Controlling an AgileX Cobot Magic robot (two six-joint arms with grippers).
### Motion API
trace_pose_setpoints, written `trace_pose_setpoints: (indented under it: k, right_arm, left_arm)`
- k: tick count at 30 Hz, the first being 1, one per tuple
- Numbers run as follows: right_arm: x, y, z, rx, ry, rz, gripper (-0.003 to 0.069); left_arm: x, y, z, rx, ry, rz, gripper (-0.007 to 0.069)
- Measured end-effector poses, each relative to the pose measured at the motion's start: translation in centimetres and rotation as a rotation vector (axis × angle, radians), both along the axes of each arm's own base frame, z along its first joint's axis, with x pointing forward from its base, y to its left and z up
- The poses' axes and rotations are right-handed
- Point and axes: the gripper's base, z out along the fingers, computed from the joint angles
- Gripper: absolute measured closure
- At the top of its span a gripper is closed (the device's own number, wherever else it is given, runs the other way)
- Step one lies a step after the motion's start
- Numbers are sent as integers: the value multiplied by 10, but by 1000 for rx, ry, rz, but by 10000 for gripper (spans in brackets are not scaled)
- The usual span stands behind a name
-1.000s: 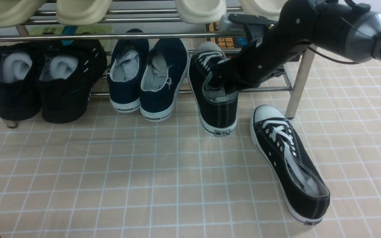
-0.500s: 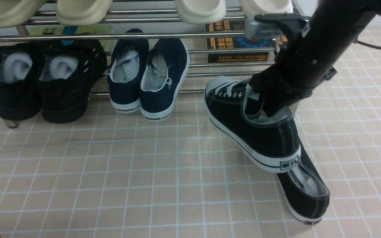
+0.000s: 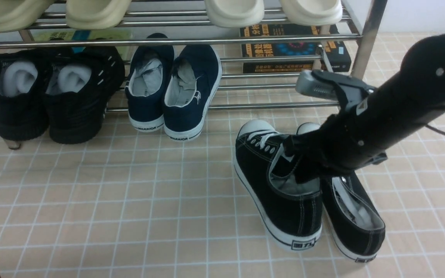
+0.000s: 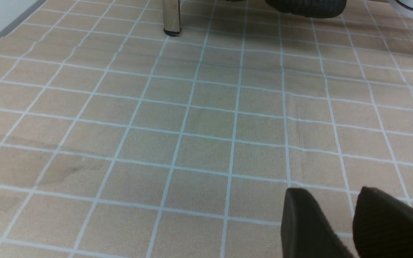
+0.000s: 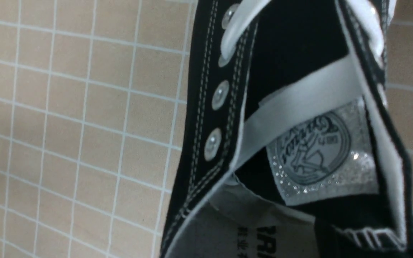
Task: Take the shoes off the shelf from the light coffee tablecloth by hand.
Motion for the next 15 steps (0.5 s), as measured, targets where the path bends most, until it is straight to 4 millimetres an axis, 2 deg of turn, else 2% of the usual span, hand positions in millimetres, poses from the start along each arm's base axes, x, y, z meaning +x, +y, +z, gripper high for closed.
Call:
trace_pose_setpoints:
  k: [7,15]
  right_arm:
    - [6,0,-7,22,-48,-58,653]
    - [16,5,-38,2,43,-116,648]
  left_arm:
    - [0,0,0,0,0,0,384]
    - [0,0,0,0,0,0,384]
